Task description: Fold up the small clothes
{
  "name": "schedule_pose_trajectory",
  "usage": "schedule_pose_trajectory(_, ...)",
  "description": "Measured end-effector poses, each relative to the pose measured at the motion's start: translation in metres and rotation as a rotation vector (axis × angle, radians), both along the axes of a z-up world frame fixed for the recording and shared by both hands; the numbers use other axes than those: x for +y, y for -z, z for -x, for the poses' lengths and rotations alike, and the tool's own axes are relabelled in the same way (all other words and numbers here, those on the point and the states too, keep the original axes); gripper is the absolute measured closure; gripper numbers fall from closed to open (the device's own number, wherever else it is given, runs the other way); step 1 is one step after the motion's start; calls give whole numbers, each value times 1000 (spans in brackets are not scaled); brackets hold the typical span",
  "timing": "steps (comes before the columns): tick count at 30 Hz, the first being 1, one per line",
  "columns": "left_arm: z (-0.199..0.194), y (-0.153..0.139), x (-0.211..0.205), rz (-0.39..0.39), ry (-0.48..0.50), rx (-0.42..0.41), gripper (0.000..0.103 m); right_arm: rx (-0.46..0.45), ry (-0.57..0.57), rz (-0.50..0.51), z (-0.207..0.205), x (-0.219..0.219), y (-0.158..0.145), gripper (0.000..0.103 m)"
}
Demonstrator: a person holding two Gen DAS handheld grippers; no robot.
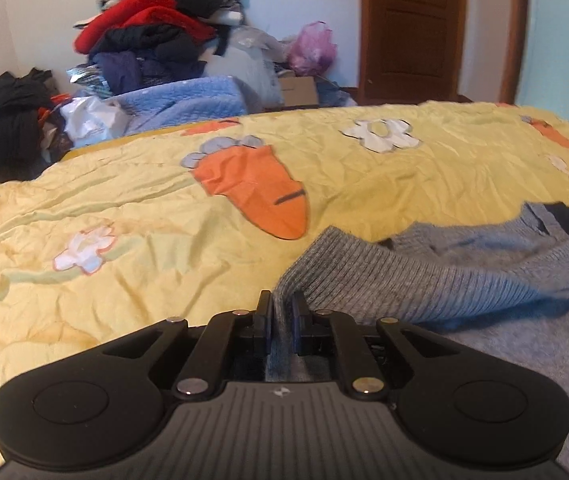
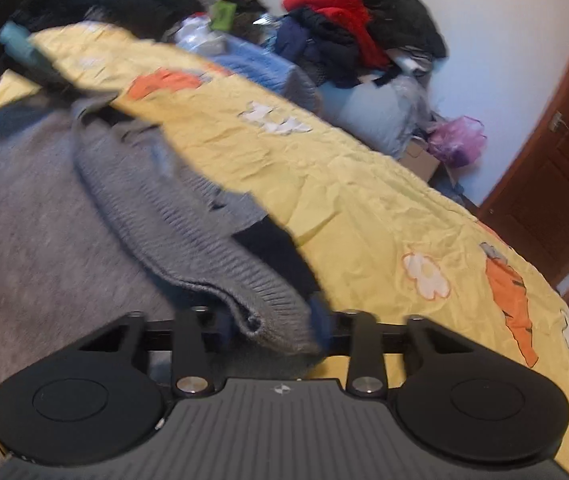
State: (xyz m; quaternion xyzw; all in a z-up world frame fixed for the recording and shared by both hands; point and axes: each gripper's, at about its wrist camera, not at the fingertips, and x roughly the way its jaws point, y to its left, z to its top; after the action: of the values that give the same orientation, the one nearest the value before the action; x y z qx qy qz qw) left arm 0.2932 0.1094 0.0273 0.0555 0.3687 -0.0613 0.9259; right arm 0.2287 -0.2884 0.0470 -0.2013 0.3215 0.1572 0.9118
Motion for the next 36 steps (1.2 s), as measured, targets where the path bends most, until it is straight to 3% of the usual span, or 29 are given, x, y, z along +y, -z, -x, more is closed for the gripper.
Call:
schedule_pose_trajectory(3, -3, 5, 13, -14, -115, -2, 94, -16, 161, -133, -19, -20, -2, 73)
schedule_pose_trajectory(5, -2, 7, 21, -36, -167, -1, 94, -13, 231, -133, -23, -25, 3, 72)
schedule_pose_trajectory(8, 12, 6, 31, -42, -201, 2, 93, -13, 258, -165, -14, -29, 2, 54)
schedule_pose_trajectory(10, 31, 2, 36, -27, -219, 1, 92, 2, 279, -263, 0, -36, -5, 46)
schedule_pose_trajectory(11, 46, -1, 38, -1, -227, -5, 92, 19, 293, -327, 9, -40, -7, 36)
schedule_pose_trajectory(12, 61, -4, 41, 35, -240, -8, 91, 42, 310, -394, 18, -45, -8, 30)
schedule_pose_trajectory(14, 96, -6, 46, 135, -261, 4, 85, 81, 343, -527, 43, -56, -8, 29)
schedule_pose_trajectory(16, 136, -3, 51, 275, -286, 28, 67, 114, 388, -650, 75, -67, -3, 29)
schedule_pose_trajectory(18, 173, 3, 53, 395, -323, 47, 42, 163, 440, -771, 106, -77, 8, 29)
schedule_pose_trajectory(19, 189, 7, 53, 462, -336, 52, 39, 186, 471, -820, 122, -79, 14, 29)
schedule_pose_trajectory(24, 227, 26, 57, 822, -364, 103, 38, 289, 591, -988, 176, -77, 40, 27)
schedule_pose_trajectory(27, 221, 33, 59, 933, -396, 85, 31, 320, 577, -1033, 183, -60, 45, 27)
schedule_pose_trajectory(31, 206, 45, 64, 1126, -463, 118, 31, 293, 624, -1060, 162, -43, 49, 27)
schedule_pose_trajectory(35, 200, 42, 55, 1088, -501, 100, 34, 266, 711, -1239, 141, -46, 63, 29)
schedule_pose_trajectory(36, 198, 41, 53, 1058, -507, 102, 49, 261, 736, -1269, 138, -47, 66, 41)
